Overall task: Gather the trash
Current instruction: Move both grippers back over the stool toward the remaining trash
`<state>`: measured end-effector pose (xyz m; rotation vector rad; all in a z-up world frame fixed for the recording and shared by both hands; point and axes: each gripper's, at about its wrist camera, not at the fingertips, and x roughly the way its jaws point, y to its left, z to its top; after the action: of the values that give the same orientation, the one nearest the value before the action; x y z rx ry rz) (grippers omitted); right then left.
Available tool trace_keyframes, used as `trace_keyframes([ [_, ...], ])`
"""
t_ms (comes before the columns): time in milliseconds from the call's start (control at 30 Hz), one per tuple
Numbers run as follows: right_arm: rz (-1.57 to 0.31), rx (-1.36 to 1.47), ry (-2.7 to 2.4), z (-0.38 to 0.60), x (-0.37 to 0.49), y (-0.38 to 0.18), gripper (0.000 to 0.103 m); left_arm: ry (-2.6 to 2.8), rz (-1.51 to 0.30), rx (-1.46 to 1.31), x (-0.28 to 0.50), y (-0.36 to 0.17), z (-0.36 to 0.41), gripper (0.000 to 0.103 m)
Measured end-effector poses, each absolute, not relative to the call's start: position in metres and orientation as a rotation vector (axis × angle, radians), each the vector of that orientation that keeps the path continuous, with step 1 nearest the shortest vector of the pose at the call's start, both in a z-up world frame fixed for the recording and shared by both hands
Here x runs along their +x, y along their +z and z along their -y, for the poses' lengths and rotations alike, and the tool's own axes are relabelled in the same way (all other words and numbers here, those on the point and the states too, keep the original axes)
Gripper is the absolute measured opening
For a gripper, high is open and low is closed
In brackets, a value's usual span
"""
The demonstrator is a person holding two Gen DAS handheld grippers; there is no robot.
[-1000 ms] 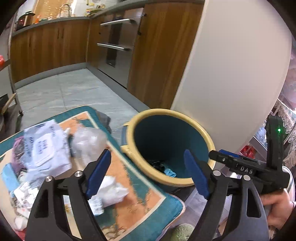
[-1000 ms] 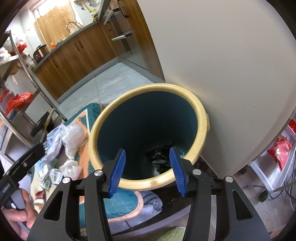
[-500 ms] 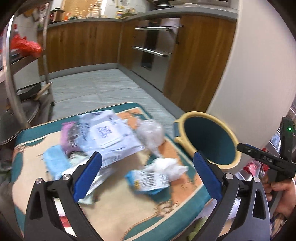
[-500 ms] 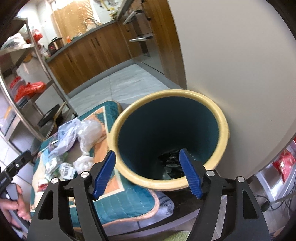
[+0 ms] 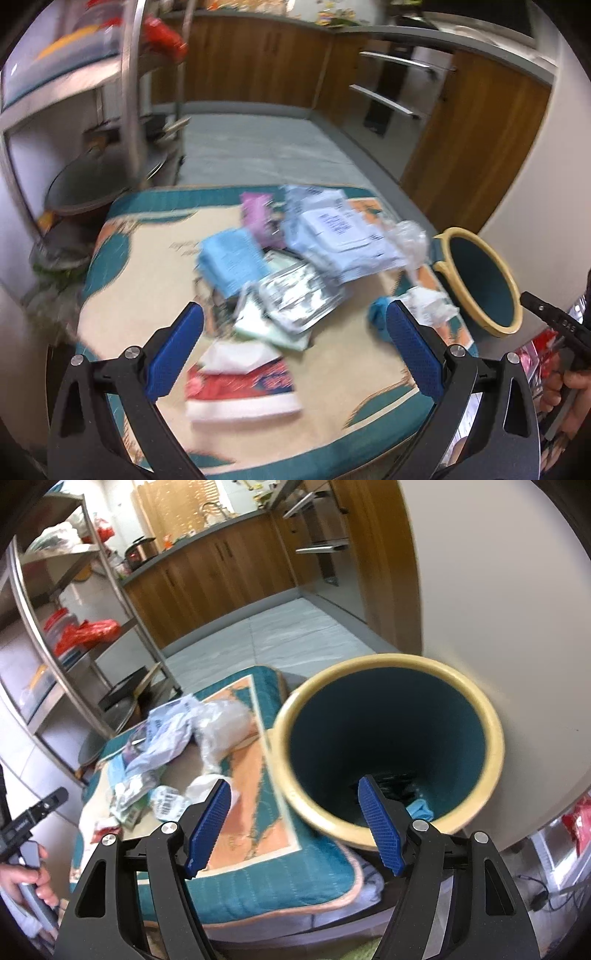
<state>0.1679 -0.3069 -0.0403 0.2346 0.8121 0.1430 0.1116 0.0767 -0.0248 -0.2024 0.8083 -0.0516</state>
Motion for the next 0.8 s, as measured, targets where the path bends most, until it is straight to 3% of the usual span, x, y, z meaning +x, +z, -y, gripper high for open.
trace_keyframes([
  [800, -0.892, 0.158, 0.252, 0.249, 0.17, -0.056, 0.073, 0.067, -1.143, -0.1, 0.129, -0.115, -0.08, 0.096],
])
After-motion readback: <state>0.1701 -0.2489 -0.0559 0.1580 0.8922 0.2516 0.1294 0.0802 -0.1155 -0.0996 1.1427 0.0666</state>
